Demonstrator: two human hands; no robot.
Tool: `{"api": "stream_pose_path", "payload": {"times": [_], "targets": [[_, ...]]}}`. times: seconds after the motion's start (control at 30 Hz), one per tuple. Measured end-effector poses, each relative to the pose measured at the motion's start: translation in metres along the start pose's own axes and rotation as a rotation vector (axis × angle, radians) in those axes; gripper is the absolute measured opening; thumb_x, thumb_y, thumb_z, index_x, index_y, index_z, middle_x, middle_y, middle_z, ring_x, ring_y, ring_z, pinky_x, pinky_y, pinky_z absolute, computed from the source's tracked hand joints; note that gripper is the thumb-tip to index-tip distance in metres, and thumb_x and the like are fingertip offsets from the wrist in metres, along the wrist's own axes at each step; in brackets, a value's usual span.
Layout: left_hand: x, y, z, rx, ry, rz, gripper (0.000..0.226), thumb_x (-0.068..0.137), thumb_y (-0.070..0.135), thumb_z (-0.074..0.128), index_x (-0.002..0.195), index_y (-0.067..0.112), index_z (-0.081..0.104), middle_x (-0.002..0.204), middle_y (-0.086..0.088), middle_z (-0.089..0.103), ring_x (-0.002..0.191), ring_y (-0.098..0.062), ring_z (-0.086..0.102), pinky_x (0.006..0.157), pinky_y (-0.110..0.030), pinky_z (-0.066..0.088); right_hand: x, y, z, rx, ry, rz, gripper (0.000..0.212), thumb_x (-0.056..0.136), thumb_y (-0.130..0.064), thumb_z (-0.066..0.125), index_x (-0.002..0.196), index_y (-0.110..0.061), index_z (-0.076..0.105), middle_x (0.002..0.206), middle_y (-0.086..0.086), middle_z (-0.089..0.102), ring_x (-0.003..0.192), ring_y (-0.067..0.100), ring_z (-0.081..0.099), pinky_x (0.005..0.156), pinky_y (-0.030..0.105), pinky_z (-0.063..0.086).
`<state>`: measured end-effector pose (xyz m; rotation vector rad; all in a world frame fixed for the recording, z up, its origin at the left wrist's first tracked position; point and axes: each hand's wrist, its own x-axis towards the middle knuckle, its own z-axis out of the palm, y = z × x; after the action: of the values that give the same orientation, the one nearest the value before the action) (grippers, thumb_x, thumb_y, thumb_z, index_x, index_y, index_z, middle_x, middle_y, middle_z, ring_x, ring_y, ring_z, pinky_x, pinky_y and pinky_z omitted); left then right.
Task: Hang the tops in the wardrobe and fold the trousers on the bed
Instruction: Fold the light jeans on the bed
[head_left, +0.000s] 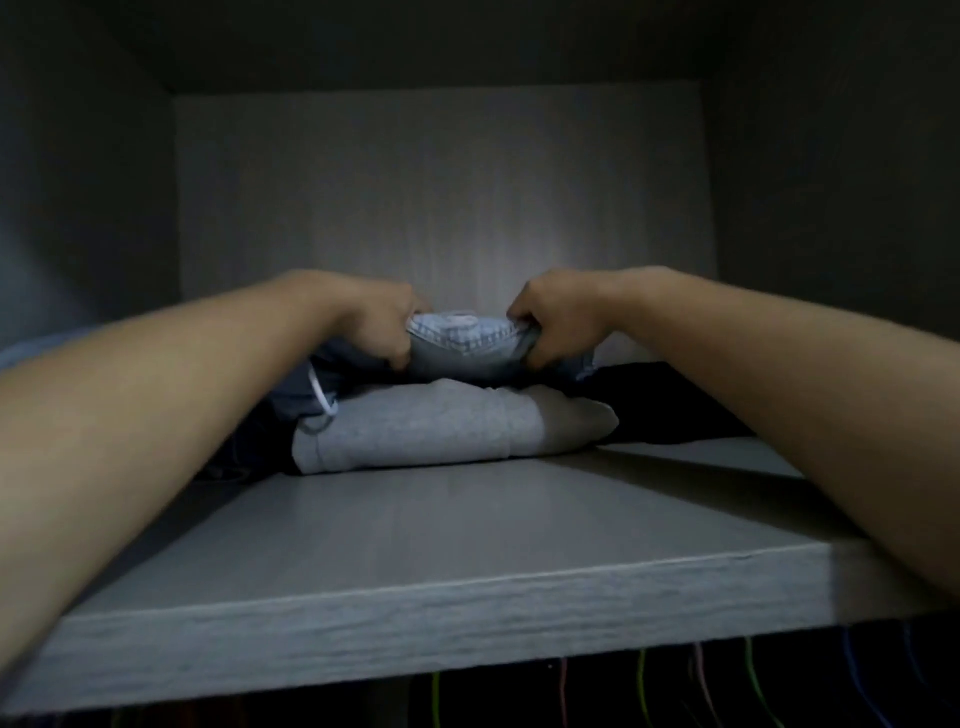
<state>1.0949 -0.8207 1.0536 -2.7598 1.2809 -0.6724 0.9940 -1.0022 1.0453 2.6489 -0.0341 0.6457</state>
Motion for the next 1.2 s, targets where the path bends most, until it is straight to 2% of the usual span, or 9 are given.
{"api": "stream_pose_path", "payload": {"times": [0.1, 0.17, 0.3, 0.4, 0.5, 0.63, 0.77, 1.0, 1.2], "targets": [[-0.003, 0.005, -0.014, 0.013, 0.073, 0.025, 0.021, 0.070, 0.012, 0.075, 0.082, 0.025, 0.064, 0.078, 0.008, 0.067, 0.070, -0.011, 0.062, 0.057, -0.022, 0.044, -0.011, 0.012, -0.010, 0.047, 0.060, 0.023, 0.020, 0.075, -0.032, 0.076, 0.086, -0.022, 0.064, 0.081, 0.002, 0.064, 0.078, 0.025, 0.058, 0.072, 0.032, 0.049], [-0.009, 0.011, -0.020, 0.046, 0.059, 0.028, 0.024, 0.070, 0.012, 0.075, 0.082, 0.029, 0.063, 0.082, 0.007, 0.068, 0.076, -0.014, 0.064, 0.067, -0.028, 0.051, -0.018, 0.013, -0.016, 0.155, 0.034, 0.042, 0.025, 0.071, -0.033, 0.082, 0.090, -0.022, 0.069, 0.080, -0.002, 0.067, 0.078, 0.021, 0.063, 0.074, 0.031, 0.054], [-0.026, 0.023, -0.025, -0.066, -0.393, -0.094, 0.035, 0.073, 0.023, 0.083, 0.103, 0.030, 0.067, 0.103, 0.006, 0.070, 0.097, -0.014, 0.067, 0.094, -0.039, 0.055, -0.027, 0.001, -0.015, 0.467, -0.394, 0.101, 0.051, 0.067, -0.034, 0.089, 0.112, -0.022, 0.069, 0.105, -0.007, 0.067, 0.099, 0.011, 0.063, 0.084, 0.036, 0.060], [-0.032, 0.029, -0.017, 0.075, -0.592, -0.109, 0.087, 0.060, 0.048, 0.086, 0.137, 0.030, 0.050, 0.137, 0.010, 0.055, 0.127, -0.013, 0.052, 0.111, -0.035, 0.041, -0.025, -0.015, -0.010, 0.287, -0.521, 0.062, 0.065, 0.061, -0.049, 0.090, 0.113, -0.021, 0.064, 0.103, -0.009, 0.059, 0.092, 0.008, 0.058, 0.080, 0.032, 0.057], [-0.026, 0.029, -0.003, 0.282, -0.492, -0.109, 0.110, 0.071, 0.048, 0.082, 0.155, 0.023, 0.018, 0.158, 0.003, 0.027, 0.146, -0.016, 0.025, 0.119, -0.033, 0.024, -0.020, -0.023, -0.005, 0.035, -0.480, 0.014, 0.064, 0.069, -0.046, 0.087, 0.118, -0.017, 0.059, 0.104, -0.005, 0.054, 0.103, 0.019, 0.056, 0.095, 0.040, 0.053], [-0.017, 0.021, 0.016, 0.282, -0.426, -0.162, 0.113, 0.085, 0.048, 0.071, 0.156, 0.014, -0.010, 0.165, -0.006, 0.008, 0.150, -0.020, 0.014, 0.120, -0.034, 0.020, -0.016, -0.021, 0.003, -0.108, -0.403, -0.009, 0.060, 0.083, -0.040, 0.077, 0.130, -0.014, 0.052, 0.124, 0.007, 0.056, 0.115, 0.027, 0.057, 0.100, 0.040, 0.049], [-0.020, 0.018, 0.028, 0.183, -0.321, -0.148, 0.101, 0.086, 0.044, 0.071, 0.157, 0.016, 0.005, 0.161, -0.007, 0.023, 0.145, -0.022, 0.029, 0.117, -0.037, 0.029, -0.017, -0.021, 0.015, -0.142, -0.339, -0.012, 0.058, 0.087, -0.035, 0.071, 0.136, -0.015, 0.048, 0.136, 0.009, 0.053, 0.120, 0.027, 0.053, 0.088, 0.030, 0.041], [-0.055, 0.034, 0.013, 0.015, -0.193, -0.104, 0.061, 0.086, 0.027, 0.070, 0.140, 0.019, 0.041, 0.141, -0.006, 0.049, 0.122, -0.026, 0.052, 0.098, -0.045, 0.050, -0.063, -0.019, -0.013, 0.018, -0.208, 0.099, 0.071, 0.082, -0.035, 0.072, 0.146, -0.026, 0.044, 0.144, 0.004, 0.051, 0.123, 0.026, 0.053, 0.102, 0.036, 0.046], [-0.111, 0.056, 0.019, -0.091, 0.075, -0.104, 0.051, 0.101, 0.045, 0.044, 0.144, 0.018, 0.044, 0.148, -0.008, 0.046, 0.131, -0.027, 0.046, 0.106, -0.032, 0.037, -0.131, -0.014, -0.021, 0.151, -0.029, 0.151, 0.061, 0.088, -0.052, 0.064, 0.144, -0.031, 0.047, 0.140, 0.001, 0.056, 0.125, 0.026, 0.054, 0.101, 0.035, 0.044]]}}
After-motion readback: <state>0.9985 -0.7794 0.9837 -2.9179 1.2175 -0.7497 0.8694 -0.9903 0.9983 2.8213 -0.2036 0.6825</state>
